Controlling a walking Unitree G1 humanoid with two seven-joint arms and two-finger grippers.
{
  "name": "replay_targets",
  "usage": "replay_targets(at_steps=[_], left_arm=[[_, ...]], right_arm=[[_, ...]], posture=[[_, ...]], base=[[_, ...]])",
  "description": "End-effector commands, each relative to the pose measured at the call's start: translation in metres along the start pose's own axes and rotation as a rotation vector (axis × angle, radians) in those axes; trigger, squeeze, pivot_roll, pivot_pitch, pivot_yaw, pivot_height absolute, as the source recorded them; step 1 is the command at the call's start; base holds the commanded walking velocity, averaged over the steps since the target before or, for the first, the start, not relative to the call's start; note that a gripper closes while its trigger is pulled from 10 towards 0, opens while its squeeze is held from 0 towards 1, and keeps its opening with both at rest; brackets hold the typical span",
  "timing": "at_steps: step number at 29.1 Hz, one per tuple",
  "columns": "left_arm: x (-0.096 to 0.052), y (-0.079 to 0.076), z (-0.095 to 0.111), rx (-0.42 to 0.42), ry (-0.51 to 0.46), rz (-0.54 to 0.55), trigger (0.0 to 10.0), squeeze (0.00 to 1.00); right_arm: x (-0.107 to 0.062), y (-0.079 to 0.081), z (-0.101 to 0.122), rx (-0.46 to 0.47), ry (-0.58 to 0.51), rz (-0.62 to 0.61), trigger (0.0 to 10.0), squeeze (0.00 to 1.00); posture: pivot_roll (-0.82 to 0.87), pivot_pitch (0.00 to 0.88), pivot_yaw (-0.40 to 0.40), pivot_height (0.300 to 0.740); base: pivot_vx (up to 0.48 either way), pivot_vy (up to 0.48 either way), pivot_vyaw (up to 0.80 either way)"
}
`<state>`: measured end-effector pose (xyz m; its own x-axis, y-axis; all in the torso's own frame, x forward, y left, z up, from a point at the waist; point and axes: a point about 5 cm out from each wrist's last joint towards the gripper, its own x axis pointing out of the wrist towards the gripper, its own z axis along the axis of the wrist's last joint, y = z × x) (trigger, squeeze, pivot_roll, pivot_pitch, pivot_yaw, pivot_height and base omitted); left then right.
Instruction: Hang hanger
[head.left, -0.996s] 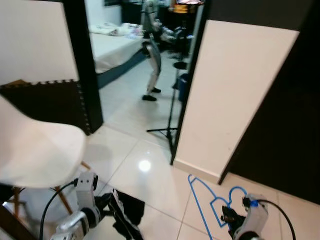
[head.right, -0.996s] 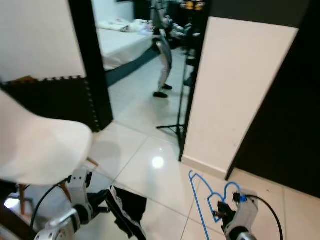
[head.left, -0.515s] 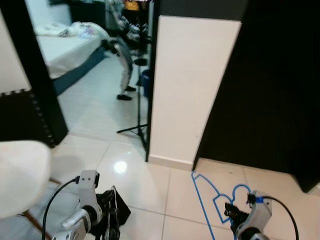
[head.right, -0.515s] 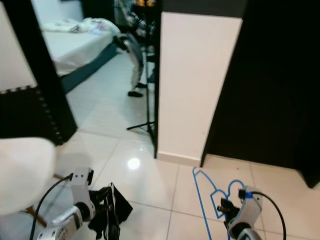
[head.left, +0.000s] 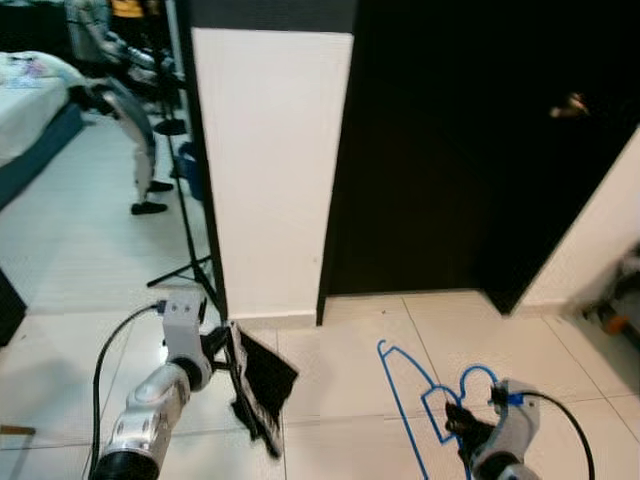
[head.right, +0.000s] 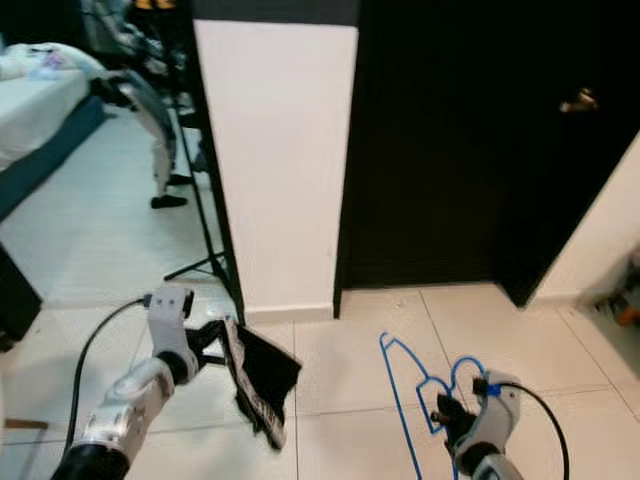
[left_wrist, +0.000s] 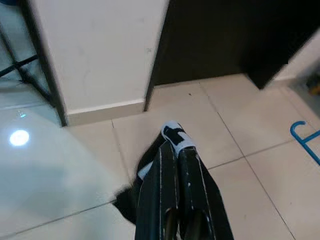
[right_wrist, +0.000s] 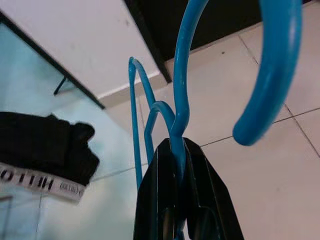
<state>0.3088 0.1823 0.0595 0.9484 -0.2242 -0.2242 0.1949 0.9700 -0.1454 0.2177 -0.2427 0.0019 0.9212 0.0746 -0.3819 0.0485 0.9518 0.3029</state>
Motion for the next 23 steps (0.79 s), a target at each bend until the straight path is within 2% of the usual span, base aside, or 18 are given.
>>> replay_targets(at_steps=[1, 3, 6, 7, 9, 12, 13, 14, 15, 16, 17, 20, 21, 22, 23], left_arm=[[0.004, -0.002, 0.017, 0.000, -0.044, -0.001, 10.0, 0.00], [0.004, -0.002, 0.017, 0.000, -0.044, -0.001, 10.0, 0.00], [0.016, -0.003, 0.084, -0.067, -0.197, 0.067, 10.0, 0.00], [0.016, -0.003, 0.084, -0.067, -0.197, 0.067, 10.0, 0.00], [0.020, -0.001, 0.117, -0.083, -0.262, 0.102, 10.0, 0.00], [0.022, -0.001, 0.128, -0.082, -0.277, 0.109, 10.0, 0.00], [0.023, -0.003, 0.136, -0.074, -0.275, 0.101, 10.0, 0.00], [0.023, -0.003, 0.136, -0.074, -0.275, 0.101, 10.0, 0.00], [0.025, -0.007, 0.147, -0.069, -0.279, 0.087, 10.0, 0.00], [0.025, -0.007, 0.147, -0.069, -0.279, 0.087, 10.0, 0.00], [0.026, -0.011, 0.156, -0.059, -0.280, 0.070, 10.0, 0.00], [0.026, -0.011, 0.156, -0.059, -0.280, 0.070, 10.0, 0.00], [0.027, -0.017, 0.163, -0.050, -0.270, 0.059, 10.0, 0.00], [0.027, -0.017, 0.163, -0.050, -0.270, 0.059, 10.0, 0.00], [0.027, -0.021, 0.172, -0.043, -0.274, 0.049, 10.0, 0.00]], right_arm=[[0.002, 0.002, 0.021, -0.066, -0.038, 0.045, 10.0, 0.00], [0.002, 0.002, 0.021, -0.066, -0.038, 0.045, 10.0, 0.00], [-0.001, 0.017, 0.112, -0.328, -0.190, 0.237, 10.0, 0.00], [-0.001, 0.017, 0.112, -0.328, -0.190, 0.237, 10.0, 0.00], [-0.007, 0.032, 0.151, -0.459, -0.247, 0.336, 10.0, 0.00], [-0.010, 0.038, 0.161, -0.505, -0.259, 0.376, 10.0, 0.00], [-0.014, 0.046, 0.170, -0.555, -0.270, 0.422, 10.0, 0.00], [-0.014, 0.046, 0.170, -0.555, -0.270, 0.422, 10.0, 0.00], [-0.018, 0.056, 0.178, -0.605, -0.276, 0.478, 10.0, 0.00], [-0.018, 0.056, 0.178, -0.605, -0.276, 0.478, 10.0, 0.00], [-0.024, 0.067, 0.183, -0.655, -0.276, 0.539, 10.0, 0.00], [-0.024, 0.067, 0.183, -0.655, -0.276, 0.539, 10.0, 0.00], [-0.030, 0.076, 0.187, -0.705, -0.266, 0.595, 10.0, 0.00], [-0.030, 0.076, 0.187, -0.705, -0.266, 0.595, 10.0, 0.00], [-0.037, 0.085, 0.190, -0.747, -0.259, 0.644, 10.0, 0.00]], posture=[[-0.03, 0.010, -0.015, 0.740], [-0.03, 0.010, -0.015, 0.740], [-0.03, 0.007, -0.016, 0.740], [-0.03, 0.007, -0.016, 0.740], [-0.03, 0.000, -0.020, 0.740], [-0.03, 0.000, -0.019, 0.740], [-0.03, 0.000, -0.019, 0.740], [-0.03, 0.000, -0.019, 0.740], [-0.03, 0.000, -0.020, 0.740], [-0.03, 0.000, -0.020, 0.740], [-0.03, 0.000, -0.020, 0.740], [-0.03, 0.000, -0.020, 0.740], [-0.03, 0.000, -0.019, 0.740], [-0.03, 0.000, -0.019, 0.740], [-0.04, 0.000, -0.018, 0.740]], base=[[0.000, 0.000, -0.77], [0.000, 0.000, -0.77], [0.000, 0.000, -0.77], [0.000, 0.000, -0.77], [0.000, 0.000, -0.77], [0.000, 0.000, -0.77], [0.000, 0.000, -0.77], [0.000, 0.000, -0.77], [0.000, 0.000, -0.77], [0.000, 0.000, -0.77], [0.000, 0.000, -0.77], [0.000, 0.000, -0.77], [0.000, 0.000, -0.77], [0.000, 0.000, -0.77], [0.000, 0.000, -0.77]])
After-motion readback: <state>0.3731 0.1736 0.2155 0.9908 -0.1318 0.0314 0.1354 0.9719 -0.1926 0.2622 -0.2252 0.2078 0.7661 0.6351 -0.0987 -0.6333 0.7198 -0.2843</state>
